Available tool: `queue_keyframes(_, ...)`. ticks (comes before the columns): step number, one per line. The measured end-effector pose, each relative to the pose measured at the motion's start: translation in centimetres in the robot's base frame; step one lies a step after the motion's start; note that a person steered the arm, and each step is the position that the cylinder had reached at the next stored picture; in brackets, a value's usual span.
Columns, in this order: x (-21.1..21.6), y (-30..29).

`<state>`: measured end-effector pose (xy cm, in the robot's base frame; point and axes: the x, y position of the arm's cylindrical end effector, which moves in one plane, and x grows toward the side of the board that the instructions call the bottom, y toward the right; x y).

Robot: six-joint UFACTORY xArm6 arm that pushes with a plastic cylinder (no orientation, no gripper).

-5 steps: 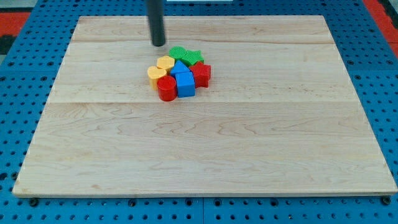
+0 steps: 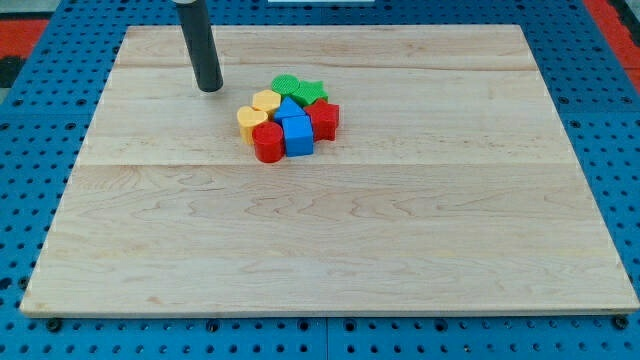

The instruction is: Slide your hand to the left of yellow blocks

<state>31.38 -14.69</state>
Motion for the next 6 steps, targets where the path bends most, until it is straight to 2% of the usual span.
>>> queue_keyframes(3,0.0,-2.2)
queue_keyframes(5,4.6,-1.5)
queue_keyframes(6,10.0,-1.3)
